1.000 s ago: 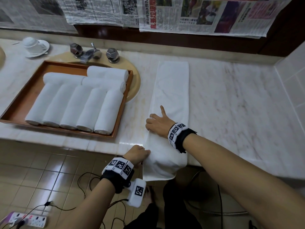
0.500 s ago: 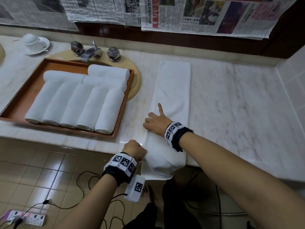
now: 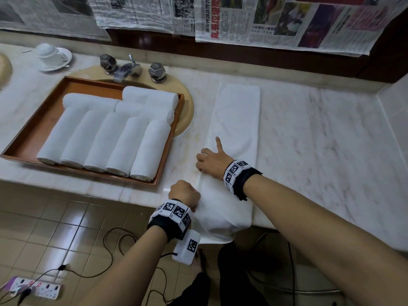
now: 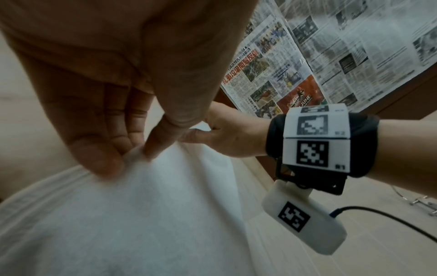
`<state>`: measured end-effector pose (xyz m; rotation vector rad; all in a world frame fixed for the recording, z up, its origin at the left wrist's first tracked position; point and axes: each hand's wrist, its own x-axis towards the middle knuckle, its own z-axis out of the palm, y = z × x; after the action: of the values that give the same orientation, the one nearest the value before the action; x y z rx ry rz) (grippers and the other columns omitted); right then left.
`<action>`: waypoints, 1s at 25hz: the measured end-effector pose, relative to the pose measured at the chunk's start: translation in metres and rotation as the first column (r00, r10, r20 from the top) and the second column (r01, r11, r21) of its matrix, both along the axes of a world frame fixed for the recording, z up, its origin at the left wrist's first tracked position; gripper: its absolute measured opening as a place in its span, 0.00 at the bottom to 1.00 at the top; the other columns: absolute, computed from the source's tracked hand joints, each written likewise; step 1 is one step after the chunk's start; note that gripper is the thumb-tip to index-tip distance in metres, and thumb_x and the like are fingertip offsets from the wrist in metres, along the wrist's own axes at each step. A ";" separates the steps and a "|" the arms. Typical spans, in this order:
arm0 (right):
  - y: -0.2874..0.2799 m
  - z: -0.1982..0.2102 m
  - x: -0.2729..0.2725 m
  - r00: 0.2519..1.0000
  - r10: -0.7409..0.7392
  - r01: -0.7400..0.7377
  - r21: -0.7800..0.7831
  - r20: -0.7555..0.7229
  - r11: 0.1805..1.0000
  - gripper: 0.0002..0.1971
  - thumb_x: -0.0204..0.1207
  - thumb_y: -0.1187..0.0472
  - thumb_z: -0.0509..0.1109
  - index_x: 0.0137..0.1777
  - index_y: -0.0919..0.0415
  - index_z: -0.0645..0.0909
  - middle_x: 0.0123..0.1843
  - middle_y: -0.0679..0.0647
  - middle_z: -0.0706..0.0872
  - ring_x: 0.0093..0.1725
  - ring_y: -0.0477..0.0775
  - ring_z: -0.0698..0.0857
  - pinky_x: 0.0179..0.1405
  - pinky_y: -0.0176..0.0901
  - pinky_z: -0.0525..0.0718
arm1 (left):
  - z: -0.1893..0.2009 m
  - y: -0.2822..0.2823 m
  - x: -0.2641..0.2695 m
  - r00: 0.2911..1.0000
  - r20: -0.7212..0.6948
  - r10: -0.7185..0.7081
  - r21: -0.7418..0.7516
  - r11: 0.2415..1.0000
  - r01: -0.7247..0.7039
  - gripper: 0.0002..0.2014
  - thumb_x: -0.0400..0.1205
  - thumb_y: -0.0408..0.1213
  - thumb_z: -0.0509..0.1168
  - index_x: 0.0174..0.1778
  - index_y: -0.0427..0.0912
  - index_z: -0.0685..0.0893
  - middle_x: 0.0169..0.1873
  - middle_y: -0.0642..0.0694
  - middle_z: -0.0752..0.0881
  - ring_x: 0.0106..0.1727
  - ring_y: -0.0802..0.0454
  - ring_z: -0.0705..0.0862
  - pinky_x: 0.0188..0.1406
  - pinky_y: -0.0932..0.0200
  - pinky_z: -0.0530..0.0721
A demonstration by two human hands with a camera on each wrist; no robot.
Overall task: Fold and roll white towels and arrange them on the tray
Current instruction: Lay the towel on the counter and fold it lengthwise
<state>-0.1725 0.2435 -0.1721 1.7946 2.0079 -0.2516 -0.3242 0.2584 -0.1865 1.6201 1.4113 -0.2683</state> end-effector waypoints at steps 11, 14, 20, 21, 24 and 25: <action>0.016 0.007 0.023 0.998 0.024 -0.030 -0.104 -0.055 0.994 0.17 0.81 0.67 0.62 0.67 0.54 0.76 0.68 0.52 0.73 0.77 0.58 0.64 0.72 0.87 0.43 | -0.003 0.012 0.012 0.998 -0.055 -0.039 0.073 0.996 0.043 0.08 0.72 0.46 0.70 0.36 0.44 0.87 0.34 0.45 0.89 0.36 0.44 0.89 0.42 0.50 0.91; 0.025 0.014 0.024 0.999 0.048 -0.049 -0.075 -0.019 0.996 0.15 0.84 0.69 0.56 0.63 0.55 0.79 0.65 0.51 0.77 0.77 0.58 0.65 0.74 0.84 0.45 | -0.003 0.014 0.019 0.995 -0.089 -0.035 0.109 0.993 0.045 0.06 0.74 0.42 0.69 0.38 0.43 0.87 0.37 0.44 0.89 0.39 0.44 0.88 0.45 0.51 0.90; 0.027 -0.003 0.031 0.999 0.021 -0.020 0.026 -0.033 0.999 0.12 0.84 0.69 0.58 0.61 0.57 0.78 0.66 0.55 0.75 0.76 0.59 0.65 0.74 0.83 0.48 | -0.003 0.020 0.030 0.998 -0.063 -0.018 0.172 0.985 0.029 0.07 0.74 0.43 0.68 0.39 0.43 0.86 0.38 0.46 0.87 0.41 0.44 0.86 0.43 0.56 0.86; 0.029 -0.003 0.032 0.999 0.025 -0.024 0.039 -0.039 0.999 0.12 0.84 0.69 0.58 0.60 0.57 0.79 0.66 0.56 0.74 0.77 0.59 0.65 0.74 0.83 0.48 | -0.003 0.020 0.032 0.997 -0.067 -0.023 0.181 0.983 0.035 0.07 0.75 0.42 0.68 0.39 0.43 0.86 0.39 0.46 0.87 0.41 0.44 0.86 0.43 0.56 0.85; 0.026 -0.013 0.028 0.992 -0.011 0.025 0.110 -0.125 0.994 0.14 0.83 0.69 0.58 0.63 0.57 0.78 0.70 0.57 0.73 0.78 0.59 0.64 0.75 0.82 0.45 | 0.001 0.021 0.036 0.992 -0.121 -0.038 0.185 0.981 0.061 0.07 0.76 0.39 0.65 0.43 0.42 0.86 0.42 0.45 0.87 0.41 0.45 0.85 0.44 0.55 0.86; 0.018 -0.019 0.027 0.980 -0.068 0.100 0.165 -0.186 0.981 0.15 0.83 0.68 0.59 0.67 0.56 0.76 0.74 0.57 0.72 0.80 0.59 0.63 0.75 0.81 0.43 | 0.002 0.022 0.037 0.990 -0.133 -0.042 0.182 0.981 0.066 0.07 0.76 0.38 0.65 0.45 0.42 0.86 0.44 0.45 0.86 0.43 0.45 0.84 0.45 0.55 0.85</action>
<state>-0.1453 0.2618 -0.1909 2.0334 2.1369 -0.2806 -0.2875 0.2803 -0.1843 1.8229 1.5291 -0.2838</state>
